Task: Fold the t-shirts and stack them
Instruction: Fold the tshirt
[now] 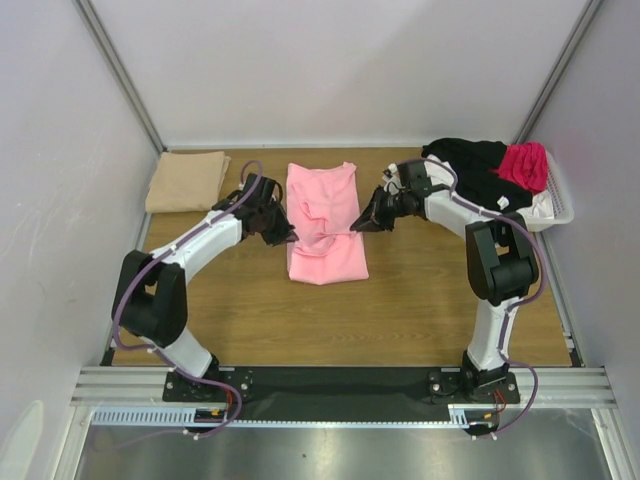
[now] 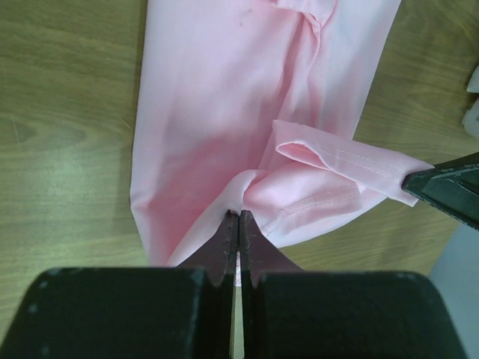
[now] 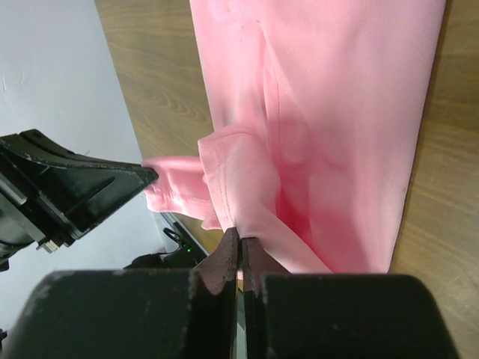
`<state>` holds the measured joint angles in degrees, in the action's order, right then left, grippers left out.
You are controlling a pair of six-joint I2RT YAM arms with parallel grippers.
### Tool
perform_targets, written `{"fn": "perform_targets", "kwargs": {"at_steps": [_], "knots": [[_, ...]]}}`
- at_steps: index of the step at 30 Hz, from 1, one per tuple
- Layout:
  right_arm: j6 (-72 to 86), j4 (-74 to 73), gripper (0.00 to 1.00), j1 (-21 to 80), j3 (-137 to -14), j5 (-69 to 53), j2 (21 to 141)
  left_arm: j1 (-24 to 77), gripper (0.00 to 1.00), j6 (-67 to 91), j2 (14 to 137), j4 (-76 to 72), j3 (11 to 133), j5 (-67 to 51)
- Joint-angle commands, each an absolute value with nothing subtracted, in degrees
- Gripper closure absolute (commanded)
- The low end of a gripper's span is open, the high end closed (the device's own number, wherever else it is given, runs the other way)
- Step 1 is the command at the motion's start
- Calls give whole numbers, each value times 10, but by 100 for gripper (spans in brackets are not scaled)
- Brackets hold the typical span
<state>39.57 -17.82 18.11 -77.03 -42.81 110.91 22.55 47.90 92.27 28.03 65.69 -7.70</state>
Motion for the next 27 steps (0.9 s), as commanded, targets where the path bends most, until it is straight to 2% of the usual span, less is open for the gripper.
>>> {"fn": "perform_targets", "kwargs": {"at_steps": [1,17,27], "knots": [[365,-214,100,171,-812,-455,1129,206,100,467,937,276,688,-91],[349,-237,100,166,-930,-490,1183,176,100,461,968,266,729,-111],[341,-240,100,166,-939,-483,1224,161,100,458,1014,241,734,-129]]}}
